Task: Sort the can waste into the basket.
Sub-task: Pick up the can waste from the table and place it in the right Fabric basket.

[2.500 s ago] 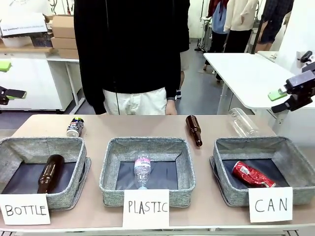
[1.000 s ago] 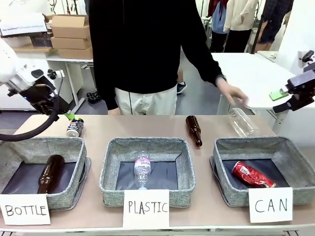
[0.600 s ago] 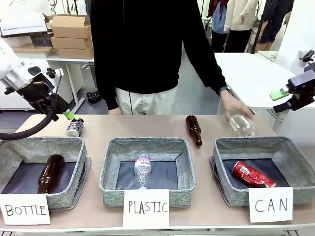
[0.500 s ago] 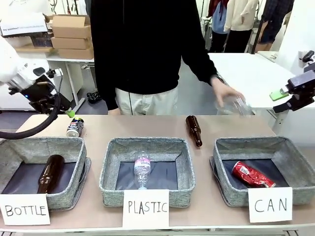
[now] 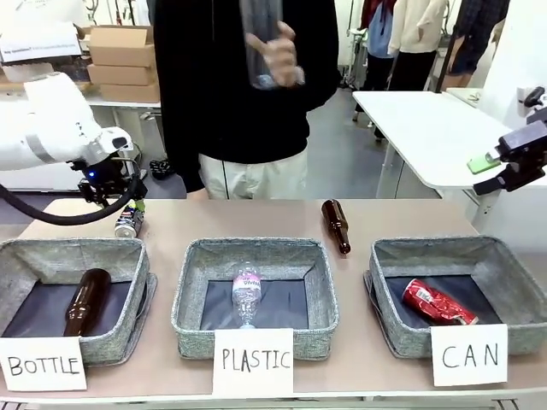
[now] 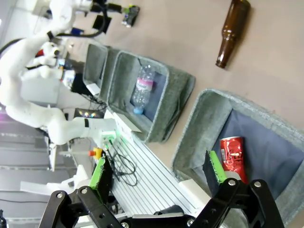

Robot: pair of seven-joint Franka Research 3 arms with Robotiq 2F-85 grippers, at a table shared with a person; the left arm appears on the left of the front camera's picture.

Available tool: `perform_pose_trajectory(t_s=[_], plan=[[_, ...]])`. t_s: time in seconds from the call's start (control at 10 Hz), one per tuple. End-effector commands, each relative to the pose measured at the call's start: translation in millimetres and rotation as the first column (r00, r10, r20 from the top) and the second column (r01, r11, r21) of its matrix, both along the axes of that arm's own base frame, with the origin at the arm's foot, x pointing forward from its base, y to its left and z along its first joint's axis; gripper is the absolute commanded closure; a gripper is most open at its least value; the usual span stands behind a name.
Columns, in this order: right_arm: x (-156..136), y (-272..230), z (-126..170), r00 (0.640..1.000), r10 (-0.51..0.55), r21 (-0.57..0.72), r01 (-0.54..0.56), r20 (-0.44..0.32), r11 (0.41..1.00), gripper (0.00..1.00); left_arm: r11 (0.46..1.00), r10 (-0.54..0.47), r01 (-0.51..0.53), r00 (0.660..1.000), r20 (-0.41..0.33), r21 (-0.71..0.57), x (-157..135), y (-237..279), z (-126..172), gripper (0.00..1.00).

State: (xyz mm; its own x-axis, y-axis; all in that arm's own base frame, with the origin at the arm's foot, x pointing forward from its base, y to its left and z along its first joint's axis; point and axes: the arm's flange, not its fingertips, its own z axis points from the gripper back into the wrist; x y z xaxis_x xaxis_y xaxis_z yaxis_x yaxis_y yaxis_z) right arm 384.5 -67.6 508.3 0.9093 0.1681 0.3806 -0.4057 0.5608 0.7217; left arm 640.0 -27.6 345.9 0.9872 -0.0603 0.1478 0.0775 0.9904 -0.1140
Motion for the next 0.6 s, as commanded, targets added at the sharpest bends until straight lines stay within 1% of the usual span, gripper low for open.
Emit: perform_pose_trajectory(t_s=[0.0, 0.1, 0.2, 0.3, 0.4, 0.5], plan=[[-0.6, -1.8, 0.0, 1.000, 0.009, -0.007, -0.009, 0.029, 1.000, 0.00, 0.999, 0.031, -0.028, 0.995, -0.096, 0.029, 23.5, -3.1, 0.8, 0.00], [-0.6, -1.8, 0.0, 1.000, 0.009, -0.007, -0.009, 0.029, 1.000, 0.00, 1.000, 0.000, 0.001, 0.991, -0.134, 0.006, 24.5, -3.9, -9.2, 0.00], [-0.6, -1.8, 0.0, 1.000, 0.009, -0.007, -0.009, 0.029, 1.000, 0.00, 1.000, -0.006, 0.006, 0.987, -0.162, 0.001, 24.1, -5.5, -18.1, 0.00], [-0.6, -1.8, 0.0, 1.000, 0.009, -0.007, -0.009, 0.029, 1.000, 0.00, 1.000, 0.004, -0.002, 0.984, -0.179, 0.010, 25.4, -5.4, -26.4, 0.00], [-0.6, -1.8, 0.0, 1.000, 0.009, -0.007, -0.009, 0.029, 1.000, 0.00, 0.999, 0.039, -0.033, 0.983, -0.178, 0.038, 25.8, -4.1, -29.8, 0.00], [-0.6, -1.8, 0.0, 1.000, 0.009, -0.007, -0.009, 0.029, 1.000, 0.00, 0.998, 0.049, -0.042, 0.986, -0.162, 0.044, 25.5, -3.3, -29.9, 0.13]])
